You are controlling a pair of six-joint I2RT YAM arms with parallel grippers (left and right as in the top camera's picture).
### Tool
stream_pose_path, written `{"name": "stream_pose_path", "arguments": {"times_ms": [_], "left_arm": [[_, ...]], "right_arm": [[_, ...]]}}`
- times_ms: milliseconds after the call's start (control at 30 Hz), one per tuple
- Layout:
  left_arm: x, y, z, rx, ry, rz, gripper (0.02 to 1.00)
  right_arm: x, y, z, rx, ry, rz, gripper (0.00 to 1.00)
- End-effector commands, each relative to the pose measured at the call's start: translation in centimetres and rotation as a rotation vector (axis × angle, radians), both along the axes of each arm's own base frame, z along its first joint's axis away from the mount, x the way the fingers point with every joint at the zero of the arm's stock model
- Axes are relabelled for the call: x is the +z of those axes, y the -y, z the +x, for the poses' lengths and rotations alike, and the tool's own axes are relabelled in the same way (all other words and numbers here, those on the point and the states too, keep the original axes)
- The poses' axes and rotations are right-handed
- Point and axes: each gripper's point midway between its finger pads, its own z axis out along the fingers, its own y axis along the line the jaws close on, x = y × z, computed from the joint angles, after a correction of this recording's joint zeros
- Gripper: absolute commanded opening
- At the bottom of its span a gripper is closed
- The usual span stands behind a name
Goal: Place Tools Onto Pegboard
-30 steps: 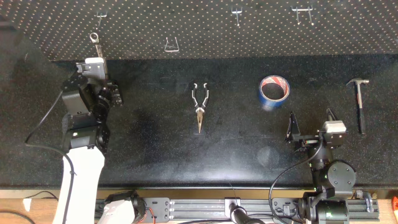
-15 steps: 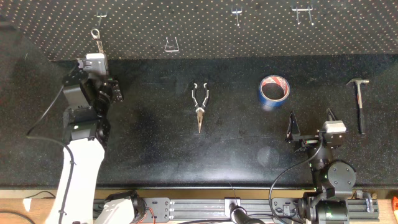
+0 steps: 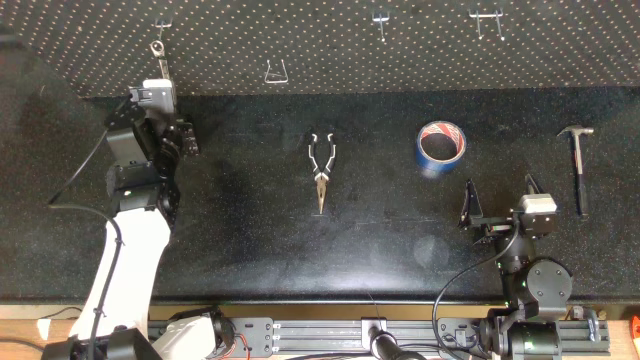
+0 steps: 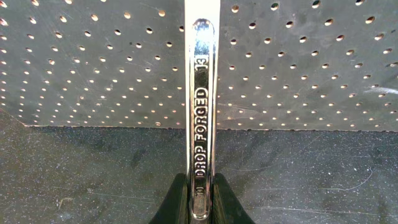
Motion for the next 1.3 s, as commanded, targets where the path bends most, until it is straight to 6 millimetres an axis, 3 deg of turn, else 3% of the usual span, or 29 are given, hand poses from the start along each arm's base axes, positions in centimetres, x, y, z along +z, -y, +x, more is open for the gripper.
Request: {"name": "stream_pose_path", "arguments": {"times_ms": [33,100,167,267,433,733,1300], "left_arm": [[2.2,0.0,1.2,-0.020,0.057,0.018,0.029],[3.0,0.0,0.9,-0.019,0.072,0.022,0.029],[5.5,0.1,0.2,-0.019,0.132,0.034,0.029],[6.3,0.2,-0.6,-0.012,0.141,0.039,0.029],[5.2,0.6,-2.8,-0.013,0.099,0.031,0.029],[2.1,0.4,-1.9,-0.012,0.020,0.014,0.029],[1.6,0.1,-0.1,-0.010,0.052,0.017,0.029]], "right_arm": [[-0.1,-0.1,0.0,0.000,0.000,0.008,0.996],[-0.1,-0.1,0.0,0.000,0.000,0.007,0.998],[-0.1,-0.1,0.0,0.000,-0.001,0.008,0.996],[-0.1,-0.1,0.0,0.000,0.000,0.007,0.996],[-0.1,-0.1,0.0,0.000,0.000,0.008,0.996],[-0.1,-0.1,0.0,0.000,0.000,0.008,0.996],[-0.1,-0.1,0.0,0.000,-0.001,0.007,0.996]]}}
